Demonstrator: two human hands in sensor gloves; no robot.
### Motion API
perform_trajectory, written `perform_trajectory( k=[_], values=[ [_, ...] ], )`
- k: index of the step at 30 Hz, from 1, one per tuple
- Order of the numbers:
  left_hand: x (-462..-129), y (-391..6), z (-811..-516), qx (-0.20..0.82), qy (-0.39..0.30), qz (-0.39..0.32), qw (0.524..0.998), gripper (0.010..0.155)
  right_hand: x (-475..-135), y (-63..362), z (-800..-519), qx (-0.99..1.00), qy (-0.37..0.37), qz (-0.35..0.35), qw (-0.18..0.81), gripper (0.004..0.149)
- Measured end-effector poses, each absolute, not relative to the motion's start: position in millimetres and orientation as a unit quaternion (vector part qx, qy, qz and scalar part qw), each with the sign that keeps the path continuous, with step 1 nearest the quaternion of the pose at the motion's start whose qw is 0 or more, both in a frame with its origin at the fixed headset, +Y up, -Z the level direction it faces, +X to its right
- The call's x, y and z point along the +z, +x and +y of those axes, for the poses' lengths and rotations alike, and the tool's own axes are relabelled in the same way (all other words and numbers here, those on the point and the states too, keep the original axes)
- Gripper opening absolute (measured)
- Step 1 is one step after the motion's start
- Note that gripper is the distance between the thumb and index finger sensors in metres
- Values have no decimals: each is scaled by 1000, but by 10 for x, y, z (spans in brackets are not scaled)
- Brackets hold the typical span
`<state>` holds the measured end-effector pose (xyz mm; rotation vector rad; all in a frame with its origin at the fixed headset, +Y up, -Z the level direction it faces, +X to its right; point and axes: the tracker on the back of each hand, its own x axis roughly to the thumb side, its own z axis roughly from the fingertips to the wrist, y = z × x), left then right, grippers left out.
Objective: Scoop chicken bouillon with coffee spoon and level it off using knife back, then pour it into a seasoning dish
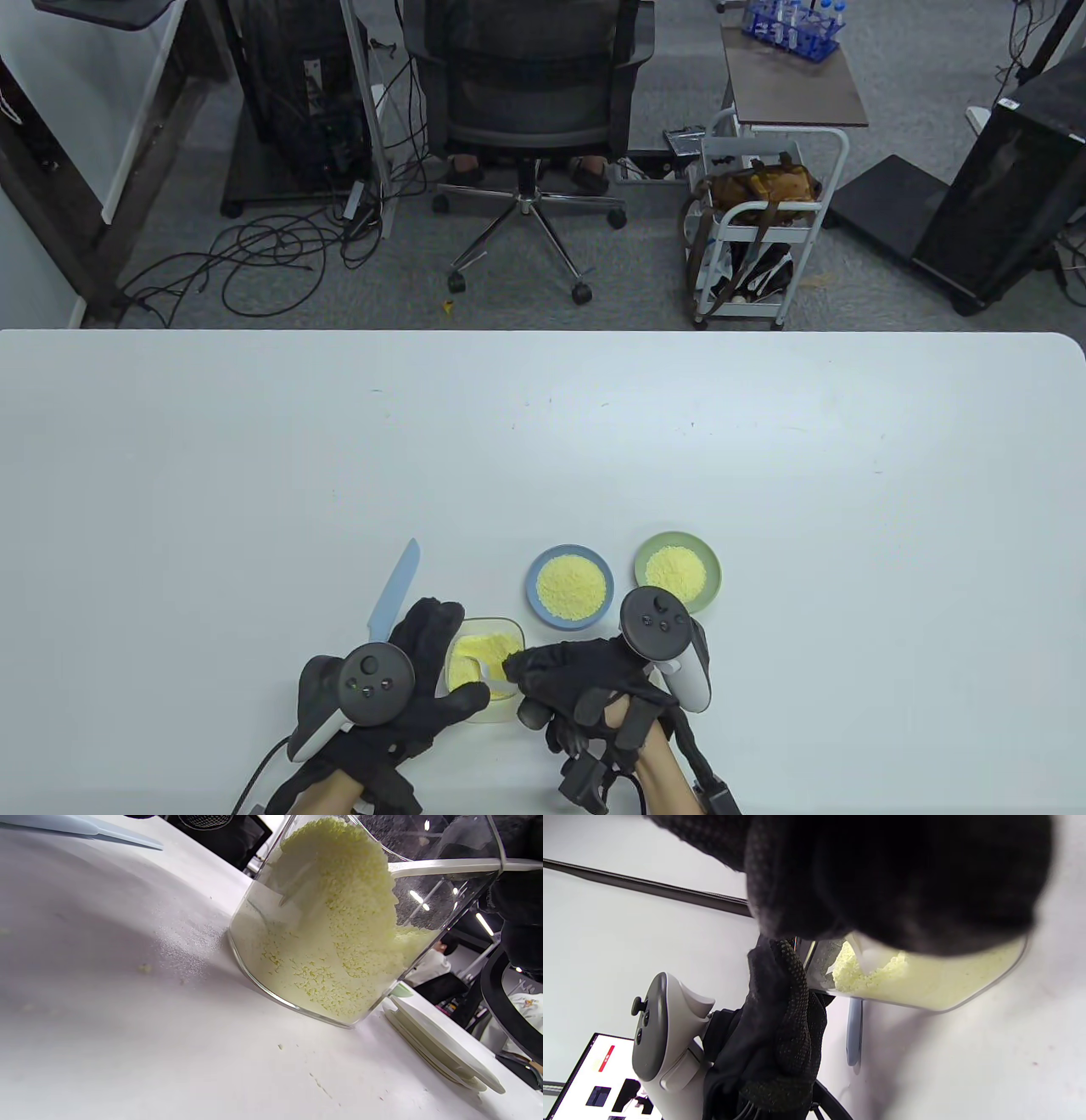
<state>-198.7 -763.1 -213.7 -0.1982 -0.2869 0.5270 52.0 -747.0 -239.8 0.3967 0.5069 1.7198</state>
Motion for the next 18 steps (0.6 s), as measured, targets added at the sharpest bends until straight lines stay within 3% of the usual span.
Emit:
perform_trajectory(
  k=[18],
  values=[
    [-2128,-1988,-7628,258,-102,-138,951,98,-2452,810,-7502,714,143,205,654,39]
  ],
)
